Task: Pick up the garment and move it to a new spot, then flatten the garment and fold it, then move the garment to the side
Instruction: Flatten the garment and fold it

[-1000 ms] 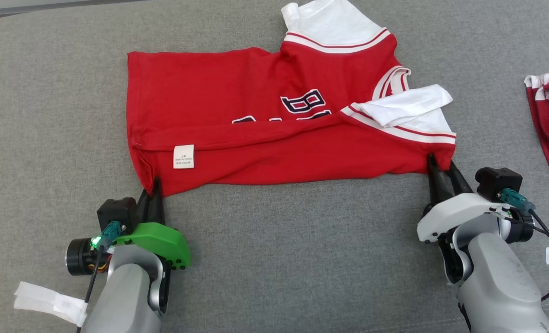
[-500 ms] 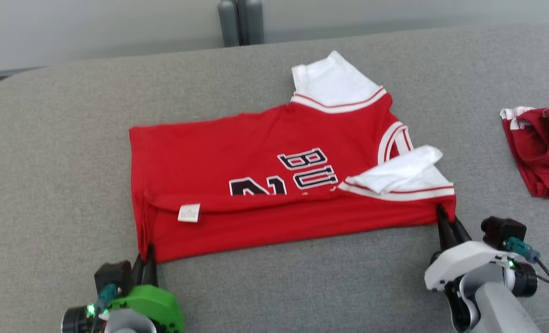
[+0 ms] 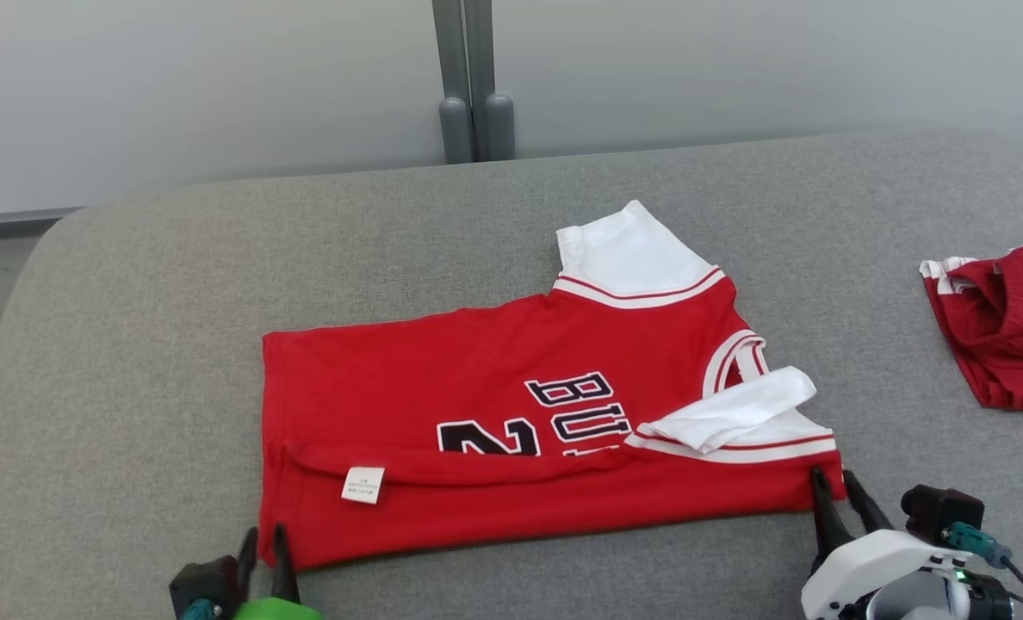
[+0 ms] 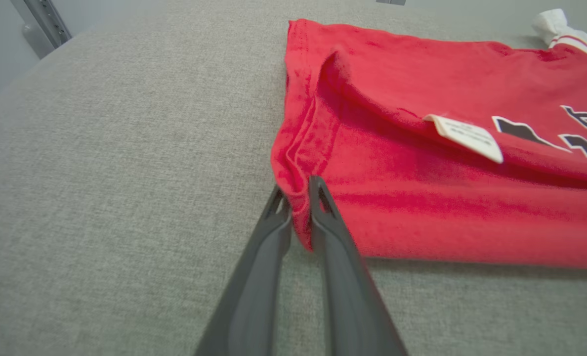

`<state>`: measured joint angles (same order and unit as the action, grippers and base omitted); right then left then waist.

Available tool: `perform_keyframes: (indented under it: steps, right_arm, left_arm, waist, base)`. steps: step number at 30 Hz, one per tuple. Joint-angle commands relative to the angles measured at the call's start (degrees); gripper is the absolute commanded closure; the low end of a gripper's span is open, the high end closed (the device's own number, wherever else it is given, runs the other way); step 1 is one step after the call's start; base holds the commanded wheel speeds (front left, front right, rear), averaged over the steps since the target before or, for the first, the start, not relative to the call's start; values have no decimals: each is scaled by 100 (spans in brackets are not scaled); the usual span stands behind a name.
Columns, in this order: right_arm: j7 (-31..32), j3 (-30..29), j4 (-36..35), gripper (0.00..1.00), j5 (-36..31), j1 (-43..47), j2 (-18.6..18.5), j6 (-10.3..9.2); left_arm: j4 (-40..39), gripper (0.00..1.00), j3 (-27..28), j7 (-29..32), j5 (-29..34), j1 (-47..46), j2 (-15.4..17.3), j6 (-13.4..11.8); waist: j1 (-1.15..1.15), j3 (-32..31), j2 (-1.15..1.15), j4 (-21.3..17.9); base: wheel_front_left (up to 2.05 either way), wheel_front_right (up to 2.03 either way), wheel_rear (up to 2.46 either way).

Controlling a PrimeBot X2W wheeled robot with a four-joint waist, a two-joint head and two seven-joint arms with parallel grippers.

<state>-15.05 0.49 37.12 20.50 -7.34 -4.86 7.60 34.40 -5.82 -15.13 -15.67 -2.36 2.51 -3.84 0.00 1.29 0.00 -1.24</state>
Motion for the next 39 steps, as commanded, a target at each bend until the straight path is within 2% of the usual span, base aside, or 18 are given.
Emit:
perform_keyframes:
  steps: [1, 9, 19, 27, 35, 38, 39]
  right_arm:
    - [-16, -84, -65, 0, -7, -105, -70, -16]
    - [-16, -237, -508, 0, -223, -745, -76, -15]
    - [-16, 373, -226, 0, -361, -2035, -65, -15]
    - [-16, 826, 5, 0, -373, -2667, -149, -15]
    - [-16, 1123, 142, 0, -297, -3095, -251, -15]
    - [-16, 1239, 144, 0, -282, -3283, -341, -16]
    - [-16, 1261, 158, 0, -279, -3336, -368, -16]
  left_arm:
    - [-136, 0, 68, 3, -49, -125, 66, -93]
    - [-494, 0, 138, 3, 124, -733, 56, -138]
    - [530, 0, 368, 3, 515, -2224, 172, 77]
    - [1482, 0, 347, 3, 677, -3065, 331, 211]
    - [2096, 0, 449, 4, 668, -3619, 415, 66]
    - [2176, 0, 434, 4, 685, -3693, 399, 131]
    - [2201, 6, 421, 4, 691, -3722, 385, 142]
  waist:
    - [0, 117, 0, 23]
    - [0, 598, 0, 36]
    - [0, 1182, 0, -92]
    - [0, 1535, 0, -135]
    - [0, 1767, 0, -144]
    - [0, 1887, 0, -135]
    - [0, 1910, 0, -120]
  base:
    - [0, 0, 0]
    - [0, 0, 0]
    - [0, 0, 0]
    - [0, 0, 0]
    - [0, 0, 0]
    - [0, 0, 0]
    - [0, 0, 0]
